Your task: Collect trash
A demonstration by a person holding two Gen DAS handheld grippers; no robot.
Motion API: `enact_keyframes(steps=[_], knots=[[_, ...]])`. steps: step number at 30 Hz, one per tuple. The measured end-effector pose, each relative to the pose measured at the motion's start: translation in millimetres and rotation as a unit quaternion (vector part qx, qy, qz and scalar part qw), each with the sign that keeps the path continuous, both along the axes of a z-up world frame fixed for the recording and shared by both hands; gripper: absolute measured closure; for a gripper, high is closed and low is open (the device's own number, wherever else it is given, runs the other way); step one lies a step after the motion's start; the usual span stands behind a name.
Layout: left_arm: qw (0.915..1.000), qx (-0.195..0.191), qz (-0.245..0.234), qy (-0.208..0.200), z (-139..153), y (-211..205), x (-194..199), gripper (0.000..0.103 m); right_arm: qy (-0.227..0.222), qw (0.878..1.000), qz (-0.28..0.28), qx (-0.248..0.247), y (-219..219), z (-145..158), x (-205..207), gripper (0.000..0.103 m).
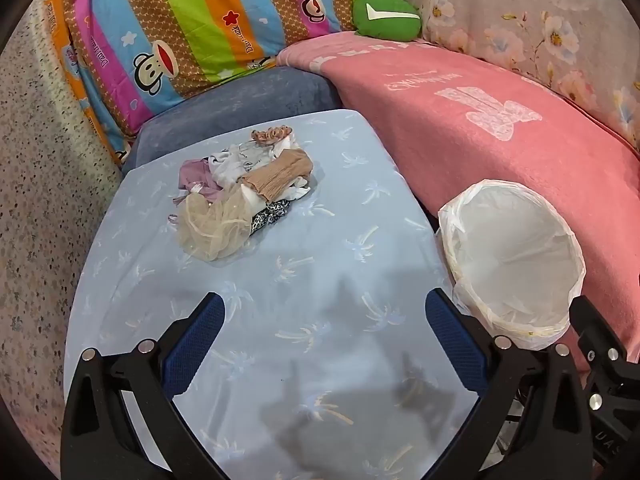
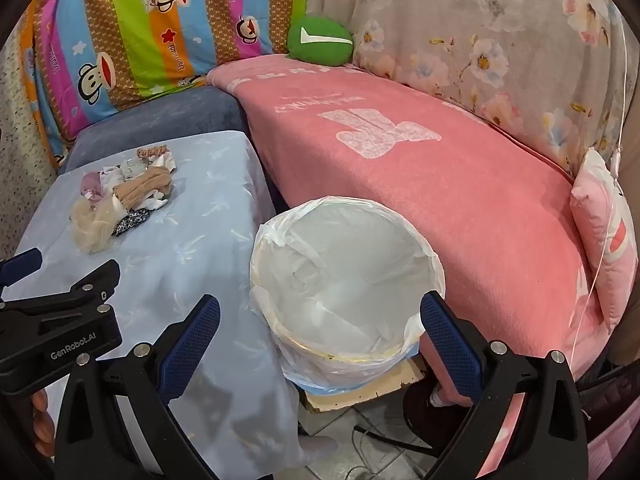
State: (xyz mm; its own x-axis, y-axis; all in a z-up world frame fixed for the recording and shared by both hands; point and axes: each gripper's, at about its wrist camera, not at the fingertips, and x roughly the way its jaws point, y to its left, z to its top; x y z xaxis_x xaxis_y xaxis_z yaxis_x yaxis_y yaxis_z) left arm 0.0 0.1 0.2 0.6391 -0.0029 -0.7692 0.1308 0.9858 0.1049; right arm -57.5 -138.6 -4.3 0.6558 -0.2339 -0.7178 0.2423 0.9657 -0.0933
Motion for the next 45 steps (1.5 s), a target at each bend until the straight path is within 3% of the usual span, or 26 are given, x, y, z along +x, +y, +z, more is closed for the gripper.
enact_keyframes(steps=[45], knots=[[0.9996,-0.003,0.027,0.008,1.0,-3.1,-1.3,0.007,-0.011,1.0,0.026,-0.006,3.0,4.2,-1.5,0.006]])
